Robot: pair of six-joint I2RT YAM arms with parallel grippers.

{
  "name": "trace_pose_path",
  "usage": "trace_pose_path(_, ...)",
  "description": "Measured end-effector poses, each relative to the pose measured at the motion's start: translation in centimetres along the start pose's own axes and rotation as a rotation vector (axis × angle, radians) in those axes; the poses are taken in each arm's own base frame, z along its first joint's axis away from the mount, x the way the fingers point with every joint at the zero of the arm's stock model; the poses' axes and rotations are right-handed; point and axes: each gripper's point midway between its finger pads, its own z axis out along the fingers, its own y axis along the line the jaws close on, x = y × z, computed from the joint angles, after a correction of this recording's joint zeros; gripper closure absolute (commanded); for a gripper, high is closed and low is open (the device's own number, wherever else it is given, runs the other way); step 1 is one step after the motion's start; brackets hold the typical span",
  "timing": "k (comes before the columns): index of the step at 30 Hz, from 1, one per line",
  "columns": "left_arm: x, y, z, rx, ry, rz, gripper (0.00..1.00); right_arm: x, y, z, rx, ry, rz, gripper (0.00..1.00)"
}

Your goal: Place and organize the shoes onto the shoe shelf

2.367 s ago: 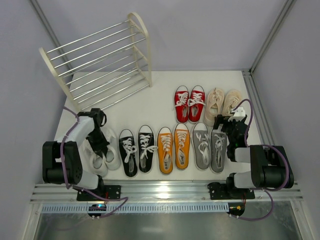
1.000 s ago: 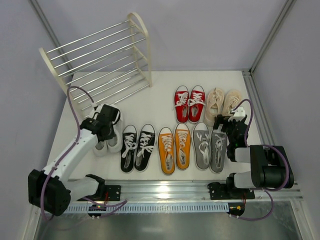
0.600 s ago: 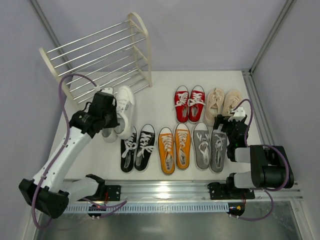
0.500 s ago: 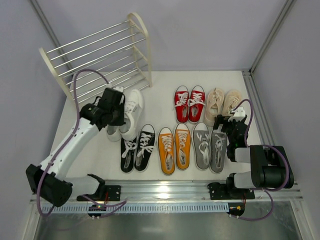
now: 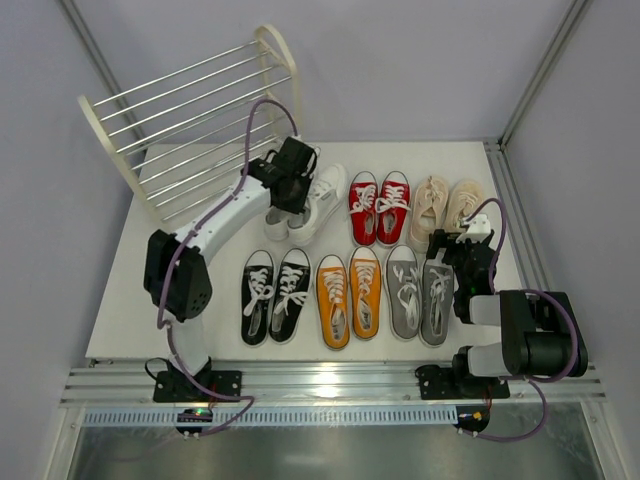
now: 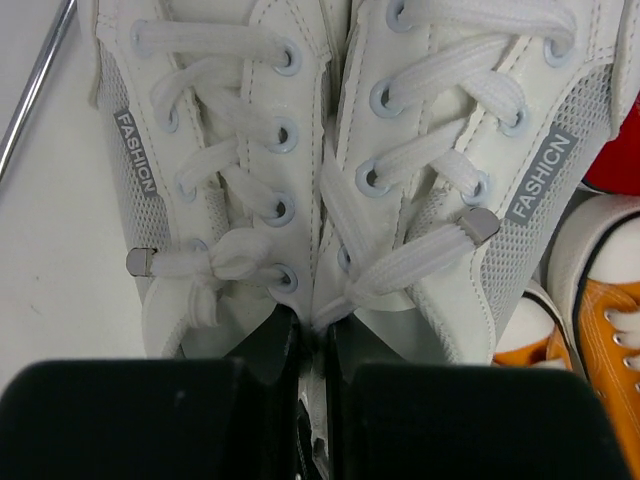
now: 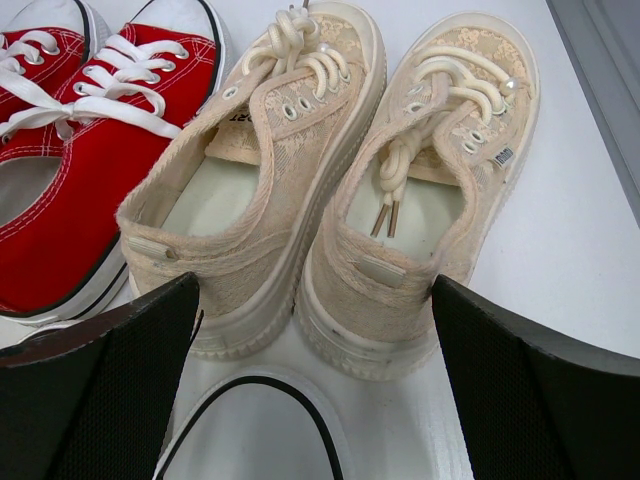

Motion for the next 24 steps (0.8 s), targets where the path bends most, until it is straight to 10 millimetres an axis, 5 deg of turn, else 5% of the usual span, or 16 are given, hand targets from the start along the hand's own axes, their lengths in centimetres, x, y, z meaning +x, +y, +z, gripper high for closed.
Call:
trace_pose_path(8, 2.5, 0.4, 6.7, -0.083, 0.12, -0.01, 1.0, 0.0, 0.0, 0.0, 0.0, 0.0, 0.0, 0.03)
trace_pose_path(13, 2.6, 0.5, 8.2, -0.11, 0.111, -0.037, 0.98, 0.0, 0.0, 0.0, 0.0, 0.0, 0.0, 0.03)
trace_pose_path(18, 2.4, 0.6, 8.6, -0.123, 0.083, -0.071, 0.7, 0.0, 0.0, 0.0, 0.0, 0.0, 0.0, 0.03)
trace_pose_path(20, 2.4, 0.6, 8.6, -0.124, 0.071, -0.075, 0.49, 0.0, 0.0, 0.0, 0.0, 0.0, 0.0, 0.03)
trace_pose_path(24, 1.8, 0.9, 7.4, -0.127, 0.012, -0.094, 0.38, 0.0, 0.0, 0.0, 0.0, 0.0, 0.0, 0.03)
